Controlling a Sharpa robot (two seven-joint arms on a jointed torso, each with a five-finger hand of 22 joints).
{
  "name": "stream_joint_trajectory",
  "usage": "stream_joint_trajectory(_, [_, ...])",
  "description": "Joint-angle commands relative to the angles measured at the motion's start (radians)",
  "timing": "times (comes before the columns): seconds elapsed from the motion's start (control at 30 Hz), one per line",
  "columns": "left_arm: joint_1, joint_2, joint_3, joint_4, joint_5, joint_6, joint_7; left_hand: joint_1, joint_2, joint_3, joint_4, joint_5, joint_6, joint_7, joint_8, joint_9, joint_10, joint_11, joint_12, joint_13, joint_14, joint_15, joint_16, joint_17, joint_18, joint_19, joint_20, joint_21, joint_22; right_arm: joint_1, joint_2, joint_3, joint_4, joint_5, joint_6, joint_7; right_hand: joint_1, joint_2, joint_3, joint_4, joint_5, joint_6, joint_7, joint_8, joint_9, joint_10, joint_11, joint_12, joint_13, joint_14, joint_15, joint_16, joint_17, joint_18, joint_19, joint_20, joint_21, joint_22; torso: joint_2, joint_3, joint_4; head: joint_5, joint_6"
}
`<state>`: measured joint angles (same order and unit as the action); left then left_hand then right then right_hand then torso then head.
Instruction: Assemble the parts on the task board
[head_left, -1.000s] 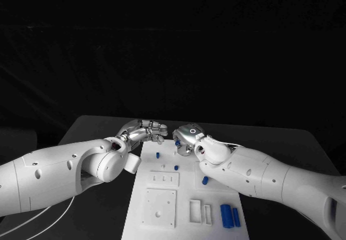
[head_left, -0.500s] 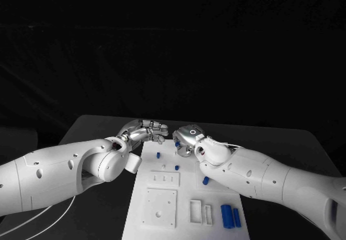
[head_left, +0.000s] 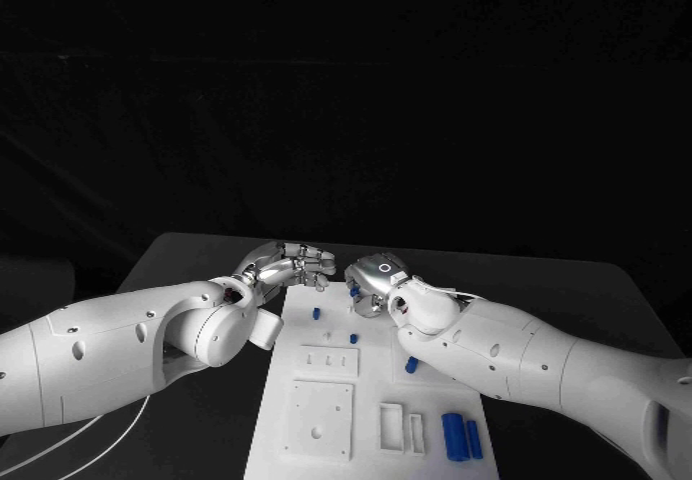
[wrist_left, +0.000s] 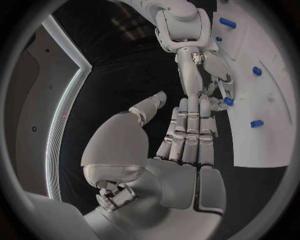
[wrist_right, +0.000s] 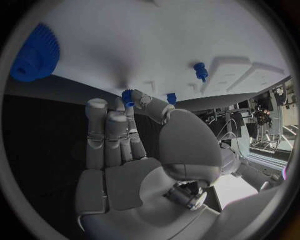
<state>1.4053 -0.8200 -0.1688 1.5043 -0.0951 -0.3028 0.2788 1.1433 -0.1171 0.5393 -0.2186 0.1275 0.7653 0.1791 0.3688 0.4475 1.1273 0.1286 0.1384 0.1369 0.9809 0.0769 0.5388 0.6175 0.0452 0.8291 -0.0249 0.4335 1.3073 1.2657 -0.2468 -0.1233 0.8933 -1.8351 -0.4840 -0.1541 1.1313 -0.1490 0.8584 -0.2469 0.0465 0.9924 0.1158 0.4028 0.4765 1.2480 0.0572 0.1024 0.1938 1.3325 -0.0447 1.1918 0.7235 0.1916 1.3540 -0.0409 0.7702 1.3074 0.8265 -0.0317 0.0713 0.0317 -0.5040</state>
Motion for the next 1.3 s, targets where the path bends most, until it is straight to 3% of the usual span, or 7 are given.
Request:
stream_joint_trajectory(0.03, [0.003, 0.004, 0.001, 0.002, -0.002, 0.001, 0.008, 0.004, -0.007, -0.001, -0.006, 0.0, 0.008, 0.002, -0.005, 0.002, 0.005, -0.003, -0.004, 0.002, -0.005, 0.0, 0.004, 0.001, 0.016, -0.006, 0.002, 0.006, 0.021, -0.006, 0.003, -0.001, -0.005, -0.001, 0.023, 0.009, 0.005, -0.003, 0.004, 0.001, 0.002, 0.004, 0.0, 0.002, 0.002, 0.062, -0.007, 0.002, 0.002, -0.025, -0.018, 0.003, -0.002, 0.07, 0.019, -0.015, 0.006, 0.02, 0.001, -0.0013, -0.0005, 0.0, -0.001])
stream_joint_trajectory(0.33, [0.003, 0.002, 0.001, 0.002, -0.002, -0.001, 0.008, 0.004, -0.007, -0.001, -0.006, 0.0, 0.008, 0.002, -0.005, 0.002, 0.005, -0.003, -0.004, 0.002, -0.005, 0.0, 0.004, 0.001, 0.016, -0.006, 0.002, 0.006, 0.021, -0.008, 0.005, -0.001, -0.006, 0.026, 0.013, 0.017, -0.001, -0.014, 0.003, 0.004, 0.002, -0.008, 0.005, -0.007, 0.002, 0.049, -0.002, -0.008, 0.002, -0.027, -0.014, 0.002, -0.006, 0.07, 0.016, -0.014, 0.004, 0.019, 0.001, -0.0013, -0.001, 0.0, 0.0])
stream_joint_trajectory(0.67, [0.005, -0.001, 0.001, 0.002, -0.002, -0.002, 0.008, 0.004, -0.008, -0.001, -0.007, 0.0, 0.007, 0.003, -0.006, 0.002, 0.004, -0.003, -0.005, 0.002, -0.005, 0.0, 0.004, 0.001, 0.016, -0.007, 0.002, 0.007, 0.021, -0.008, 0.002, -0.001, -0.007, 0.086, -0.018, 0.033, -0.029, -0.074, -0.058, 0.03, 0.004, -0.106, 0.049, -0.067, -0.017, -0.082, 0.045, -0.042, -0.03, -0.026, 0.032, 0.007, -0.02, 0.07, 0.015, -0.014, -0.009, 0.007, 0.001, -0.0009, -0.0026, 0.003, 0.001])
stream_joint_trajectory(0.87, [0.006, -0.005, 0.001, -0.001, -0.002, -0.004, 0.008, 0.004, -0.008, 0.0, -0.008, 0.0, 0.007, 0.003, -0.006, 0.002, 0.004, -0.003, -0.006, 0.002, -0.005, 0.0, 0.003, 0.001, 0.016, -0.007, 0.002, 0.007, 0.021, -0.007, -0.012, -0.001, 0.013, 0.102, -0.042, 0.041, -0.041, -0.102, -0.102, 0.042, 0.015, -0.155, 0.071, -0.096, -0.032, -0.16, 0.068, -0.041, -0.064, -0.029, 0.055, 0.016, -0.027, 0.07, 0.018, -0.015, -0.019, 0.002, 0.001, -0.0006, -0.0031, 0.002, 0.003])
stream_joint_trajectory(1.13, [0.008, -0.012, 0.001, -0.009, -0.002, -0.009, 0.008, 0.004, -0.009, 0.0, -0.008, 0.0, 0.007, 0.002, -0.007, 0.003, 0.004, -0.003, -0.006, 0.002, -0.005, 0.0, 0.003, 0.002, 0.016, -0.007, 0.002, 0.007, 0.021, 0.012, -0.059, 0.002, 0.083, 0.128, -0.049, 0.042, -0.035, -0.105, -0.116, 0.053, 0.036, -0.153, 0.07, -0.094, -0.034, -0.157, 0.069, -0.034, -0.076, -0.032, 0.056, 0.024, -0.032, 0.07, 0.021, -0.014, -0.024, 0.0, -0.001, 0.0016, -0.0064, -0.006, 0.013])
stream_joint_trajectory(1.23, [0.008, -0.006, 0.001, -0.023, -0.002, -0.008, 0.01, 0.004, -0.009, 0.0, -0.009, 0.0, 0.007, 0.002, -0.007, 0.003, 0.004, -0.003, -0.006, 0.002, -0.005, 0.0, 0.003, 0.002, 0.016, -0.007, 0.002, 0.007, 0.021, 0.018, -0.081, 0.01, 0.109, 0.131, -0.047, 0.042, -0.033, -0.105, -0.117, 0.055, 0.041, -0.151, 0.069, -0.093, -0.034, -0.153, 0.068, -0.033, -0.078, -0.033, 0.055, 0.025, -0.033, 0.07, 0.021, -0.014, -0.025, 0.0, -0.003, 0.002, -0.0091, -0.005, 0.018])
stream_joint_trajectory(1.3, [0.008, -0.005, 0.001, -0.031, -0.002, -0.007, 0.01, 0.004, -0.009, 0.0, -0.009, 0.0, 0.007, 0.002, -0.007, 0.003, 0.004, -0.003, -0.006, 0.002, -0.005, 0.0, 0.003, 0.002, 0.016, -0.007, 0.002, 0.007, 0.021, 0.019, -0.098, 0.026, 0.128, 0.134, -0.041, 0.041, -0.032, -0.106, -0.118, 0.055, 0.041, -0.149, 0.068, -0.092, -0.034, -0.15, 0.067, -0.032, -0.078, -0.033, 0.054, 0.026, -0.034, 0.07, 0.021, -0.014, -0.025, 0.0, -0.005, 0.0038, -0.0103, -0.005, 0.02])
